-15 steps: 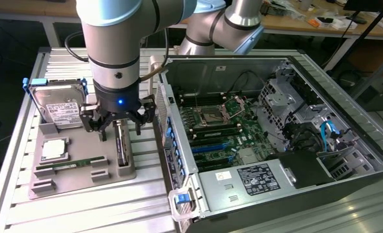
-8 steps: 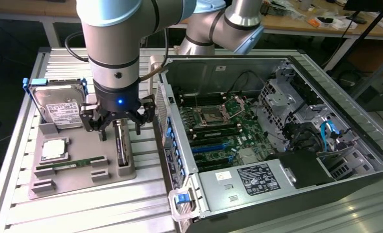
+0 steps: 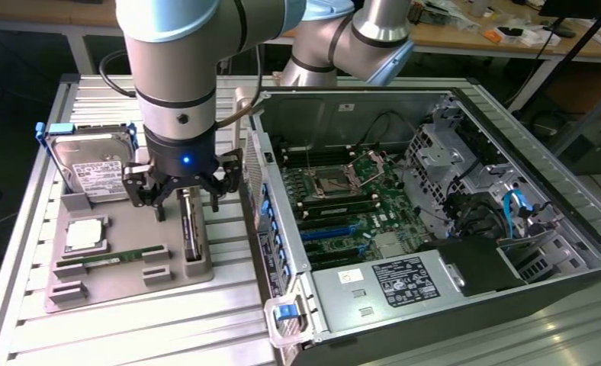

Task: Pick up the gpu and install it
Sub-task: 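Pick up the gpu and move the gpu toward the slot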

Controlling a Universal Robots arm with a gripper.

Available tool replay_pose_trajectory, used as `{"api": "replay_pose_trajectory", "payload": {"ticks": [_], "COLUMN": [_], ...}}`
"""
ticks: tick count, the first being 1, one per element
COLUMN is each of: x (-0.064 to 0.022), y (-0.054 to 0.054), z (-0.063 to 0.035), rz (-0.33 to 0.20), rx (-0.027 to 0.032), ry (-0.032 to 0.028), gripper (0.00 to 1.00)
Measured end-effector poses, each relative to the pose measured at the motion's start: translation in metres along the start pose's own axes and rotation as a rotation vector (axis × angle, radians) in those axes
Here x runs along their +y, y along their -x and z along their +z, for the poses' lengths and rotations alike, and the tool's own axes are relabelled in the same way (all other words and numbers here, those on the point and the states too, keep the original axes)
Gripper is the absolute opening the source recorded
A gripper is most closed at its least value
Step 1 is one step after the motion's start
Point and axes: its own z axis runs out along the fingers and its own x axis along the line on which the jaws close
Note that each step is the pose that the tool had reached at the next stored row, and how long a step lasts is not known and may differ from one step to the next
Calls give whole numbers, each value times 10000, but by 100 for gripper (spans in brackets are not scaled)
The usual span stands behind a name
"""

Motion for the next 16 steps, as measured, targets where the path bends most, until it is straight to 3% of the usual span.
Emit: {"api": "replay_pose_trajectory", "payload": {"ticks": [13, 16], "x": [0, 0], "y": [-1, 0], "z": [0, 0], "rz": [0, 0], "rx": [0, 0], "ry": [0, 0], "gripper": [77, 58]}}
